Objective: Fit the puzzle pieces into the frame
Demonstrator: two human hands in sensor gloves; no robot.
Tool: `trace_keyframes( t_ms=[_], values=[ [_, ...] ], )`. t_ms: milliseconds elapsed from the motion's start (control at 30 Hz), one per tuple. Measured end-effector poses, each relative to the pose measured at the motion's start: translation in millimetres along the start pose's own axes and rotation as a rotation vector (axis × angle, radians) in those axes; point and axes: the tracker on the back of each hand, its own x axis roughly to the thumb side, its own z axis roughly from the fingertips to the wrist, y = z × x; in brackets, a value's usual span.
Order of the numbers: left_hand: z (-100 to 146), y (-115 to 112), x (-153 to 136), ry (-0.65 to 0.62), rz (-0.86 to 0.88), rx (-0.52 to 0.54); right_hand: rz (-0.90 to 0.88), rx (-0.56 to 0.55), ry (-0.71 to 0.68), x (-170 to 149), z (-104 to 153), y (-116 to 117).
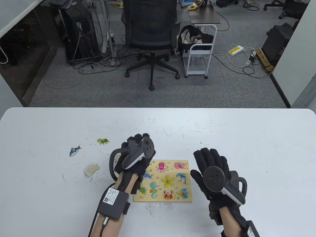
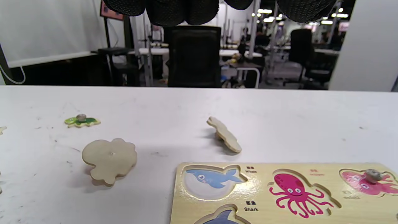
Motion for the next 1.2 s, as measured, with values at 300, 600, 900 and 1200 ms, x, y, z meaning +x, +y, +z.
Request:
trace_keyframes(
  t_ms=[300,600,900,1200],
  values=[
    [-63,-37,25,0.097,-0.091,-0.126,-0.014,0.000,0.005,-2,2,-2],
    [-99,-71,35,0.207,-0.159,-0.193,-0.017,-0.011,-0.006,-3,3,-4],
    [-106,-89,34,0.283,-0.271,-0.250,-0.028,-0.015,-0.008,-4,4,-5],
    [-106,-89,34,0.248,-0.225,-0.194,-0.024,-0.008,-0.010,-3,5,-5]
  ],
)
